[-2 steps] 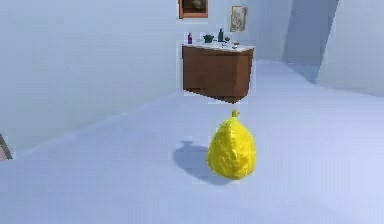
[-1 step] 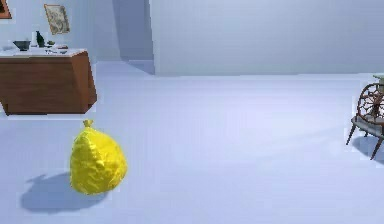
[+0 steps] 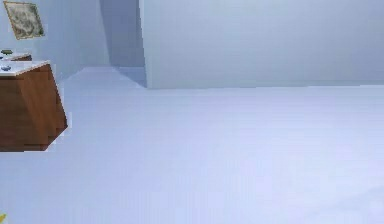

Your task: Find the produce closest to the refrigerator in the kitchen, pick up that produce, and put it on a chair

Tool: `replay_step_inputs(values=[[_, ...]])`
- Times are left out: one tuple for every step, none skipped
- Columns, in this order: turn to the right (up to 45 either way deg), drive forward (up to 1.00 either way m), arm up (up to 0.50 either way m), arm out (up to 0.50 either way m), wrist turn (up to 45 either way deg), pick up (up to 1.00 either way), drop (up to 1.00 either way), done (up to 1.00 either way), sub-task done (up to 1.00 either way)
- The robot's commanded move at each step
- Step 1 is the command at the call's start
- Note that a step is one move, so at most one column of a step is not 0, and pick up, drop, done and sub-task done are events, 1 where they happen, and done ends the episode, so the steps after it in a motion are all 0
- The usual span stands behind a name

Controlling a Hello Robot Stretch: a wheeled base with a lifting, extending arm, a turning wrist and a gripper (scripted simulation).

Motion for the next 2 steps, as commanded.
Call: replay_step_inputs(values=[[-3.0,0.00,0.00,0.00,0.0,0.00,0.00,0.00,0.00],[0.0,1.00,0.00,0.00,0.0,0.00,0.00,0.00,0.00]])
